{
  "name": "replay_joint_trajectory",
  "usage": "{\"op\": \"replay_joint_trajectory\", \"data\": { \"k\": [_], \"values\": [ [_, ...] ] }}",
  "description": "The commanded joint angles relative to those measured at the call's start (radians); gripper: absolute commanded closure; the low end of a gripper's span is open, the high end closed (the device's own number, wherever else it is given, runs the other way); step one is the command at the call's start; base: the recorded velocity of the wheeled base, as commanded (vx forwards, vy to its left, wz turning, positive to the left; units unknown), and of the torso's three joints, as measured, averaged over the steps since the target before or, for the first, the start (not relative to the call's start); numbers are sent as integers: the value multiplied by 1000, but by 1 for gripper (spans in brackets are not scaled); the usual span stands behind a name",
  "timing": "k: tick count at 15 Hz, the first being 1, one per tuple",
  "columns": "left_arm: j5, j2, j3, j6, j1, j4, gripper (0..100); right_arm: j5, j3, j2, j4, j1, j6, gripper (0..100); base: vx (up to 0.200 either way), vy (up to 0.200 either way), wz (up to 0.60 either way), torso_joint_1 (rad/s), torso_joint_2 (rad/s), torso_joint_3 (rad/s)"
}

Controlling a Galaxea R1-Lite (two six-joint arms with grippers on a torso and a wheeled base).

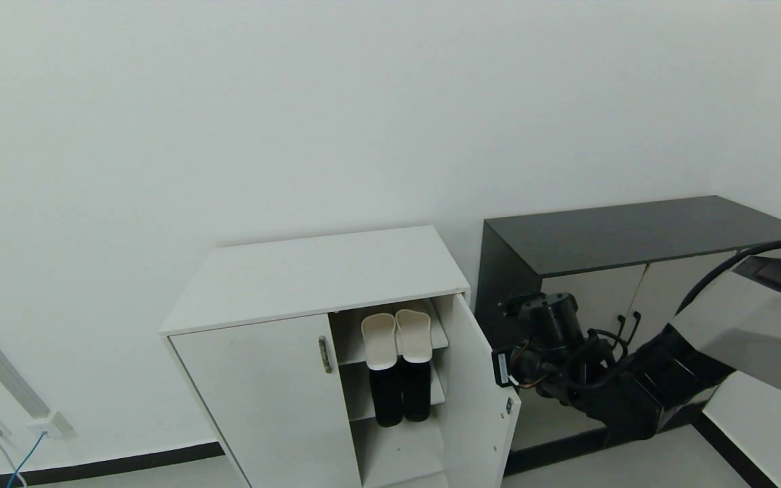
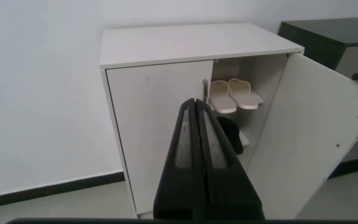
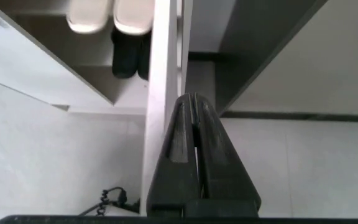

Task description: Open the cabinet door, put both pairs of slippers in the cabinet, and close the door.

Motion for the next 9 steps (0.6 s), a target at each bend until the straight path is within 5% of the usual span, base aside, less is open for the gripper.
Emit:
{"op": "replay_joint_trajectory", "data": {
  "k": [1, 9],
  "values": [
    [1, 0, 0, 0, 0, 0, 100, 11, -2, 37, -1, 13, -1, 100, 0, 0, 0, 0, 0, 0],
    [2, 0, 0, -2, 0, 0, 100, 151, 68, -93, -18, 100, 21, 100, 0, 0, 0, 0, 0, 0]
  ]
}}
